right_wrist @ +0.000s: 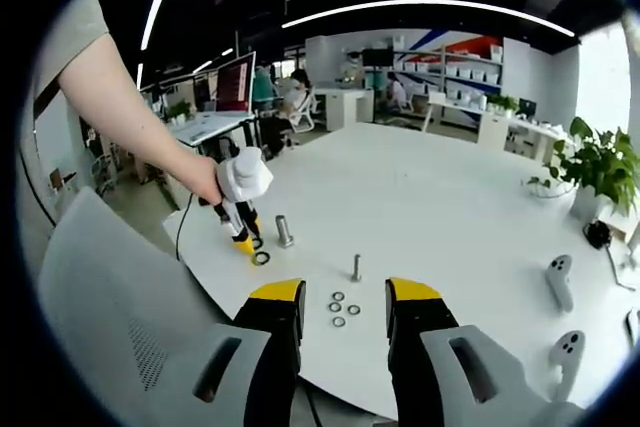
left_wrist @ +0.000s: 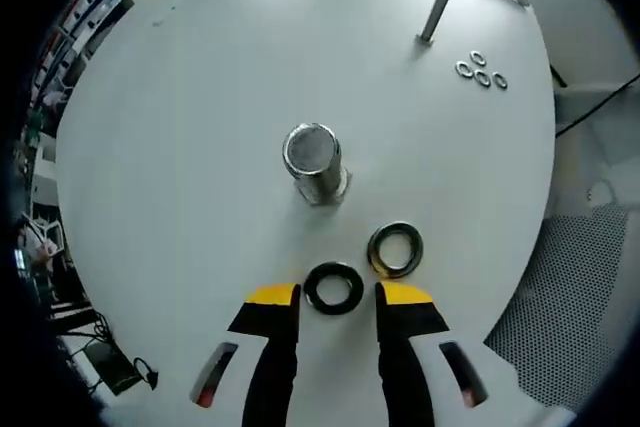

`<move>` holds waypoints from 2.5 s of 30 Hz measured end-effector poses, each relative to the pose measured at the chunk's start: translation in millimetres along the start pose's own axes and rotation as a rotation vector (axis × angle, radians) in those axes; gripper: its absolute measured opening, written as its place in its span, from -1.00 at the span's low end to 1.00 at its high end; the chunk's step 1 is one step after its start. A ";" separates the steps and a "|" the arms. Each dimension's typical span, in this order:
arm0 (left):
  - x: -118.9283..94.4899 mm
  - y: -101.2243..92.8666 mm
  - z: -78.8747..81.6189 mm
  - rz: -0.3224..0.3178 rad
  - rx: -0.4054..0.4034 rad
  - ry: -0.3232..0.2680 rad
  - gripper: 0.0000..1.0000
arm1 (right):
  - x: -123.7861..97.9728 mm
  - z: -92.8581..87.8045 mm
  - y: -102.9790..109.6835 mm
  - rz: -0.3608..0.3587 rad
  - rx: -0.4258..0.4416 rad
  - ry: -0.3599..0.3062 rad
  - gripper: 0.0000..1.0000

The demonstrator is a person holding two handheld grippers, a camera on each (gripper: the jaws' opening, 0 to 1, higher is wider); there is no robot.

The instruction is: Place the washer onto the threaded stud by aligning its center hole with the stud, sliding it down to the base, and recovering from edge contact or off-axis alignment until the washer reaches the visible bottom stop.

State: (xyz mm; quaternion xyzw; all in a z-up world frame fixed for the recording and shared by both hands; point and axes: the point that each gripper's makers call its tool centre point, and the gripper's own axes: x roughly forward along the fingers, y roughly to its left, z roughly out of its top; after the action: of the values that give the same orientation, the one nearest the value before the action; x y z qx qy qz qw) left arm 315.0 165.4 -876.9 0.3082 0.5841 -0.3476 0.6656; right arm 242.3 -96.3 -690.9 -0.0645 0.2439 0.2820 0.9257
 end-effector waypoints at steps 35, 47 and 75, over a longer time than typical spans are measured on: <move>-8.3 -7.1 0.2 0.014 -0.095 -0.036 -0.54 | 0.0 1.1 -0.8 -0.006 -0.001 -0.004 -0.32; -6.3 -6.6 0.7 0.020 -0.089 0.002 -0.56 | -0.6 1.5 -2.2 -0.012 0.003 -0.007 -0.32; -10.1 -11.5 5.0 0.049 0.003 -0.092 -0.62 | -1.8 2.0 -3.6 -0.015 0.007 -0.014 -0.32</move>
State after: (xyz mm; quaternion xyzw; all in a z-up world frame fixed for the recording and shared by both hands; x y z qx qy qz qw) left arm 307.6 155.9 -866.3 0.3070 0.5447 -0.3457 0.6997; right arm 243.8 -99.7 -688.3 -0.0612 0.2380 0.2745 0.9297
